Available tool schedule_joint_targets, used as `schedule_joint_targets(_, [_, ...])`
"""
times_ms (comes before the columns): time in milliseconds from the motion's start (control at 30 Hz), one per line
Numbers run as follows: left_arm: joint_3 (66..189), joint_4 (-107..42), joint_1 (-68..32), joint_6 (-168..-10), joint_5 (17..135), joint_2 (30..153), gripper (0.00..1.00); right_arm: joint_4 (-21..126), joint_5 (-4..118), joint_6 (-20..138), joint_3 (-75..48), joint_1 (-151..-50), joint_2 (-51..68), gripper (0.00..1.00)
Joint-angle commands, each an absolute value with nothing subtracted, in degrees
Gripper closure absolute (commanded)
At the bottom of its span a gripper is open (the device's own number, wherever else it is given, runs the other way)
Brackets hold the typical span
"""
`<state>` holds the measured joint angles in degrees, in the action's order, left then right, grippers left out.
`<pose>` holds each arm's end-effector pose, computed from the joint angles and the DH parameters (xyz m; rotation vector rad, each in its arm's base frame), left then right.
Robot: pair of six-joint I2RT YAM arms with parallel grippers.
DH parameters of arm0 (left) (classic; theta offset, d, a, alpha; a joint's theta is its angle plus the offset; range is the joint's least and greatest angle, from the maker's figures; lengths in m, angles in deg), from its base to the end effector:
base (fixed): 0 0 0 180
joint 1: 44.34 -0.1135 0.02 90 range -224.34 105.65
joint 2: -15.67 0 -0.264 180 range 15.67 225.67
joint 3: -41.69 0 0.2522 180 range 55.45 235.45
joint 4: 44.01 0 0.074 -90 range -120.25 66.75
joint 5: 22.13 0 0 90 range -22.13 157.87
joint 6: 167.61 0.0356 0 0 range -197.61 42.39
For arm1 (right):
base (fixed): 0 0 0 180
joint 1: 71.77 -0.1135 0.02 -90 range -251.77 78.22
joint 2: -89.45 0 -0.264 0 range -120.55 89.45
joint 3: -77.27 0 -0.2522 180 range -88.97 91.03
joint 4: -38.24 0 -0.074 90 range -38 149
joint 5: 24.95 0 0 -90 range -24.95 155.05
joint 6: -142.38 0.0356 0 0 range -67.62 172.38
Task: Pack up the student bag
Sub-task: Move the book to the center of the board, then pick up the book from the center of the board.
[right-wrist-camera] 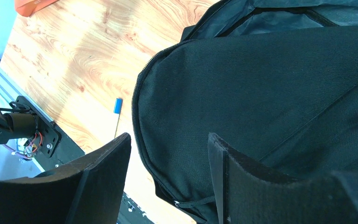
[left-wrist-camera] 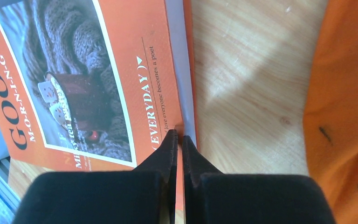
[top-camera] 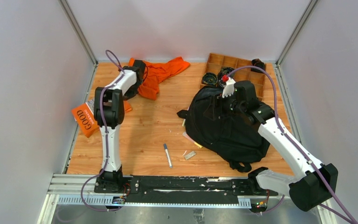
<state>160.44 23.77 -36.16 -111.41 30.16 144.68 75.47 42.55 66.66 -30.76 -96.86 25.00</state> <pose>0.4540 -0.0433 0.1738 -0.6725 2.5348 0.7373 0.2197 0.1179 0.3317 -0.4474 2.1059 0.8189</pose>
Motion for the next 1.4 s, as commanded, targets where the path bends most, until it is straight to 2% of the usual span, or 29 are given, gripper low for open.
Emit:
schedule_joint_targets(0, [156.1, 24.4, -35.3, -113.3, 35.3, 140.0, 1.00, 76.2, 42.7, 66.1, -31.6, -96.6, 25.4, 0.35])
schedule_joint_targets(333, [140.1, 23.9, -19.3, -112.4, 36.0, 119.6, 1.00, 76.2, 43.9, 66.0, -31.2, -96.6, 23.9, 0.35])
schedule_joint_targets(567, [126.9, 21.7, -7.2, -110.0, 36.3, 109.8, 1.00, 76.1, 44.6, 66.2, -31.2, -96.6, 23.8, 0.35])
schedule_joint_targets(733, [119.1, 21.9, -0.8, -112.4, 41.4, 105.0, 1.00, 76.1, 45.4, 66.6, -30.4, -96.6, 23.3, 0.36])
schedule_joint_targets(833, [115.9, 21.8, -0.2, -114.1, 46.2, 101.3, 0.81, 76.0, 45.9, 66.9, -29.5, -96.6, 23.2, 0.34])
schedule_joint_targets(867, [115.2, 21.9, -0.2, -114.6, 47.2, 99.8, 0.72, 76.1, 46.0, 66.8, -29.2, -96.6, 23.2, 0.32])
schedule_joint_targets(900, [114.6, 21.9, -0.2, -115.0, 47.3, 98.3, 0.61, 76.1, 45.6, 66.4, -28.7, -96.6, 23.2, 0.31])
schedule_joint_targets(967, [113.9, 22.7, -0.4, -117.0, 44.0, 95.5, 0.25, 76.4, 44.4, 65.3, -27.4, -96.5, 22.7, 0.29])
schedule_joint_targets(1000, [113.8, 22.9, -1.2, -117.7, 42.5, 94.5, 0.19, 76.6, 44.6, 65.1, -26.8, -96.6, 22.4, 0.28])
schedule_joint_targets(1067, [114.3, 22.8, -4.3, -118.6, 42.4, 94.0, 0.18, 76.7, 45.0, 65.0, -26.0, -96.5, 22.0, 0.28])
schedule_joint_targets(1167, [118.4, 22.8, -8.2, -120.0, 39.9, 96.4, 0.25, 76.4, 44.9, 65.9, -25.7, -96.5, 21.6, 0.28])
schedule_joint_targets(1367, [132.6, 24.2, -11.4, -123.5, 34.9, 109.9, 0.30, 76.0, 43.9, 67.2, -27.1, -96.6, 22.7, 0.28])
